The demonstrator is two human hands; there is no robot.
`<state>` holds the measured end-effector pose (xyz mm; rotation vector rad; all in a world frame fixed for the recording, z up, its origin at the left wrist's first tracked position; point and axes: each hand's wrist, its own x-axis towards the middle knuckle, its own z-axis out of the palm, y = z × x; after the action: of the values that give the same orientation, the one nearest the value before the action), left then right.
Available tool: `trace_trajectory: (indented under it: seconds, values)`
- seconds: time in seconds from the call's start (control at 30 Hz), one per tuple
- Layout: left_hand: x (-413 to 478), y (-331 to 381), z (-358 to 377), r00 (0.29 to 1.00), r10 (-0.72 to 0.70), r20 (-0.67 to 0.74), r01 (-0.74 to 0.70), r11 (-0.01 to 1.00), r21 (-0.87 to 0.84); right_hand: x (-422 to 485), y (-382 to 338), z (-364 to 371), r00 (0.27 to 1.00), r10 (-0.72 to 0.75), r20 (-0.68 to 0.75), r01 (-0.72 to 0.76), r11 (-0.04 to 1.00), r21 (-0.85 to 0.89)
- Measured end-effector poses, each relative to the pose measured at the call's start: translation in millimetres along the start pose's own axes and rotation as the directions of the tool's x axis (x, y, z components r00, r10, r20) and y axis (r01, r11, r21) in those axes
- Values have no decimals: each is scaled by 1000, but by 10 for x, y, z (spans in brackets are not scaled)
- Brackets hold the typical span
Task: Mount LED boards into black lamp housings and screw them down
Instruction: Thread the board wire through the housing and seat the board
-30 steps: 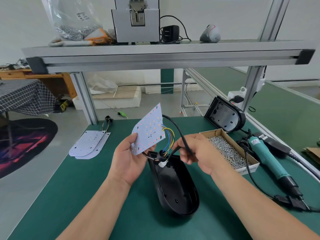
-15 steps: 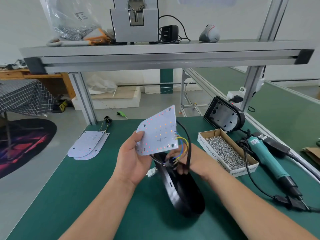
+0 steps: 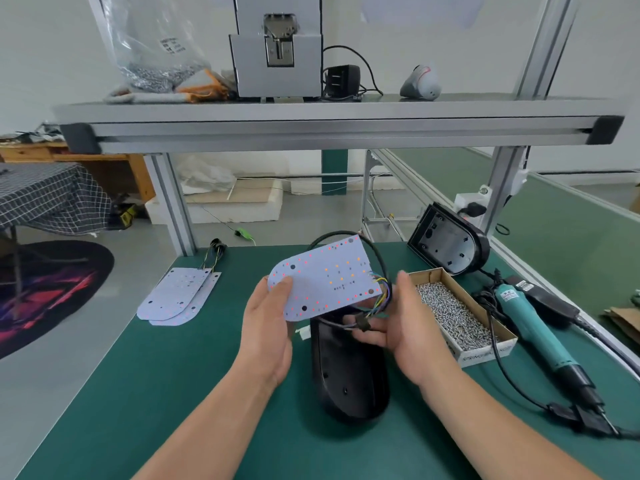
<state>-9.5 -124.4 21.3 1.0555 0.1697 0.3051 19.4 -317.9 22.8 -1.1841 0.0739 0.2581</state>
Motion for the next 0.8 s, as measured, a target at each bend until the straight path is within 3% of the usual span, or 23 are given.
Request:
trace_trajectory:
  seconds: [0.1,0.2,0.37,0.53,0.67,0.8]
  values:
    - [-61,-38,73,996,29,-89,-22,997,80,-24,46,-90,982,-134,130,129,990,50]
    - [-145,-82,129,994,83,-66,-71,983,166,-78,91,-98,943,-236,235,256,965,-57]
    - [-235,-109,161,988,90,122,-128,927,353,-76,85,-36,960,-243,137,259,959,-114]
    - [-253,-100,118,965,48,256,-153,901,407,-15,117,-61,968,-250,5,248,960,-132]
    - [-247,-138,101,987,80,140,-126,924,362,23,109,-143,980,-198,-18,196,978,-65]
    - [-97,-167,43,996,-82,19,70,931,357,53,47,-277,989,-142,-30,142,990,-5]
